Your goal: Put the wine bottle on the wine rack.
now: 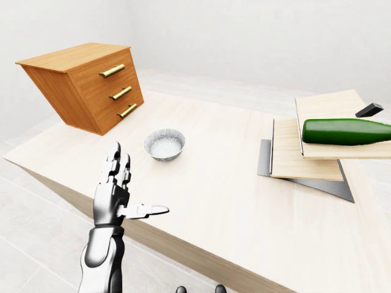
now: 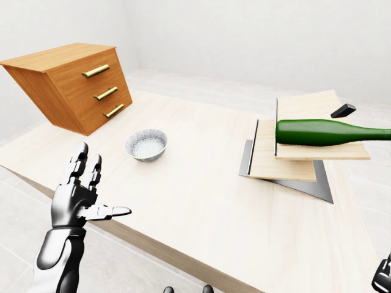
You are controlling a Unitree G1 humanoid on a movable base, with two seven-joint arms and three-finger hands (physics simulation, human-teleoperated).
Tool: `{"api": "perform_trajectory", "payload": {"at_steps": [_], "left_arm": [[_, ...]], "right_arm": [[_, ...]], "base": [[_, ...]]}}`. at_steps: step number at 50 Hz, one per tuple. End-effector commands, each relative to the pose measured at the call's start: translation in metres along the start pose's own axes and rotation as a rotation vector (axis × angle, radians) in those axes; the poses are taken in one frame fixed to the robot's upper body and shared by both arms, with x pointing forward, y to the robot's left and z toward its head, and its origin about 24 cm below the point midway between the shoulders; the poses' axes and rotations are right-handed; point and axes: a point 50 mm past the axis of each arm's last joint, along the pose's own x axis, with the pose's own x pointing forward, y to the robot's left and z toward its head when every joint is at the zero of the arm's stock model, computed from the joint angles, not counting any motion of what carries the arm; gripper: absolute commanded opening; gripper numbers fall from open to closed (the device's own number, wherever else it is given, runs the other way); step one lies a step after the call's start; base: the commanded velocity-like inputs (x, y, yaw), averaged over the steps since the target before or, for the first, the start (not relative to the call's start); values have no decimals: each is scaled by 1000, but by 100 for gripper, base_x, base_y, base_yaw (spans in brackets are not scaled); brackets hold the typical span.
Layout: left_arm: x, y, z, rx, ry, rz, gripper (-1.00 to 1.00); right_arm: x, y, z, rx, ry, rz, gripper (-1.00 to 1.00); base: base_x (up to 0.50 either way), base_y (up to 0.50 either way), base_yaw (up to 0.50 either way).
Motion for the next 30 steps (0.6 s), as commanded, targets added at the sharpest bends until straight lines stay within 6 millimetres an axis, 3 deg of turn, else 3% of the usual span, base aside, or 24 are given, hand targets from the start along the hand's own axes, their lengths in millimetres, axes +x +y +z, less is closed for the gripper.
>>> {"api": "perform_trajectory", "payload": {"at_steps": [1, 9, 16, 22, 30], "left_arm": [[0, 0, 2, 0, -8, -1, 100], [1, -1, 3, -1, -15, -3, 100], [2, -3, 5, 0, -24, -6, 100], [2, -4, 6, -1, -31, -9, 100], [2, -4, 8, 1, -38, -10, 100]], "right_arm": [[-10, -10, 18, -7, -55, 16, 100], [-20, -23, 34, -4, -99, 1, 100], [-25, -22, 55, 8, -164, 4, 100], [-28, -9, 77, 55, -250, 30, 100], [-33, 24, 102, 191, -361, 93, 100]], "base": [[0, 0, 0], [0, 0, 0], [0, 0, 0], [0, 0, 0], [0, 0, 0]]}}
